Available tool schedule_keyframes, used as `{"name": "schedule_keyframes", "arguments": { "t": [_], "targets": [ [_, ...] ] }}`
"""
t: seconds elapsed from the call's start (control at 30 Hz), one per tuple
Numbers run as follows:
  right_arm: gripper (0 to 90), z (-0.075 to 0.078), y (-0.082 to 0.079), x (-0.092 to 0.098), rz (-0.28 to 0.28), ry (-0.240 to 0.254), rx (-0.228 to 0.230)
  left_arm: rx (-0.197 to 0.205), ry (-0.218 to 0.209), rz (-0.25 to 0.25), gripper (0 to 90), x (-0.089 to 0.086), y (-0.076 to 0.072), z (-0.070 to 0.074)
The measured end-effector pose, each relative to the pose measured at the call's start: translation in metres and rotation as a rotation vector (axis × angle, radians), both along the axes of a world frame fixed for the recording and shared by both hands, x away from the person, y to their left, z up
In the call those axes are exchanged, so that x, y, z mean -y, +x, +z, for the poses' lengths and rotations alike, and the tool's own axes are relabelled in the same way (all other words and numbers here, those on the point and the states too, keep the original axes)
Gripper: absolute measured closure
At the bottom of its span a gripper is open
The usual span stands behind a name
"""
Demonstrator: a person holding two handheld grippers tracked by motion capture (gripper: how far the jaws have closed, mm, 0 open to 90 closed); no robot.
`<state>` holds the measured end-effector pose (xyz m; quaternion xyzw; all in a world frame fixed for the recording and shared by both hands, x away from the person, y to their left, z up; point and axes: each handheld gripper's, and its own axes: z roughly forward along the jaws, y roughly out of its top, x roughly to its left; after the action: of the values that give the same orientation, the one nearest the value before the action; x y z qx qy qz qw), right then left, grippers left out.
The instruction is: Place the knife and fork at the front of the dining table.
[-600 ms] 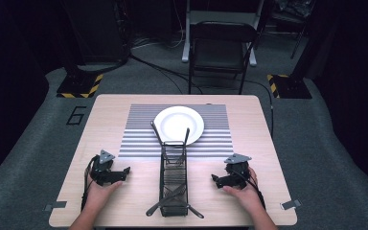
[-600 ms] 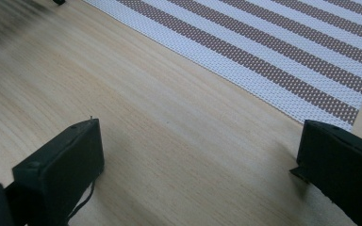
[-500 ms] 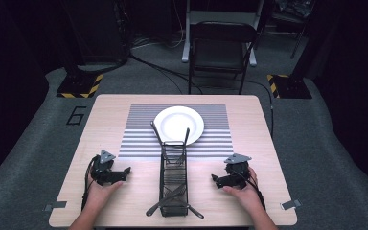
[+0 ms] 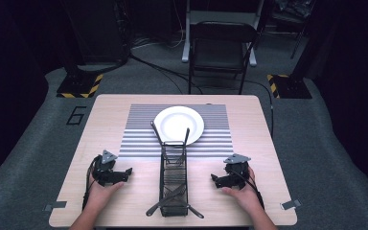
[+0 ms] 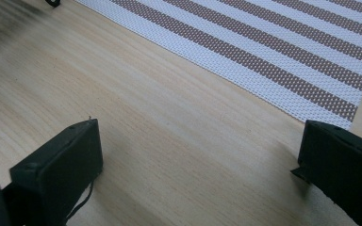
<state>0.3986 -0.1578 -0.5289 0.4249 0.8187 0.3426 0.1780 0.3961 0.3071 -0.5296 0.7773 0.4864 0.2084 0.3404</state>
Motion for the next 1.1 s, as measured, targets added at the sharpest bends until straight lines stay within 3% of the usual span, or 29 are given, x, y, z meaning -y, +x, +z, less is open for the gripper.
{"name": "schedule_keyframes", "arguments": {
  "t": [0.53,0.7,0.9,1.07,1.1],
  "targets": [
    [3.3,0.001,-0.002,0.001,-0.005,0.006,0.005,-0.001,0.002,-0.004,8.1,0.0,0.0,0.0],
    [16.6,0.004,-0.005,0.002,-0.041,0.016,0.004,-0.001,0.003,-0.004,8.2,0.0,0.0,0.0],
    [26.6,0.012,-0.009,-0.002,-0.025,-0.001,0.0,0.002,0.003,-0.003,8.3,0.0,0.0,0.0],
    [43.2,0.029,-0.016,-0.005,-0.016,0.057,-0.006,-0.002,0.002,-0.003,8.3,0.0,-0.001,0.0],
    [43.2,0.029,-0.016,-0.005,-0.016,0.057,-0.006,-0.004,0.002,-0.003,8.3,0.0,-0.001,0.0]
  ]
}}
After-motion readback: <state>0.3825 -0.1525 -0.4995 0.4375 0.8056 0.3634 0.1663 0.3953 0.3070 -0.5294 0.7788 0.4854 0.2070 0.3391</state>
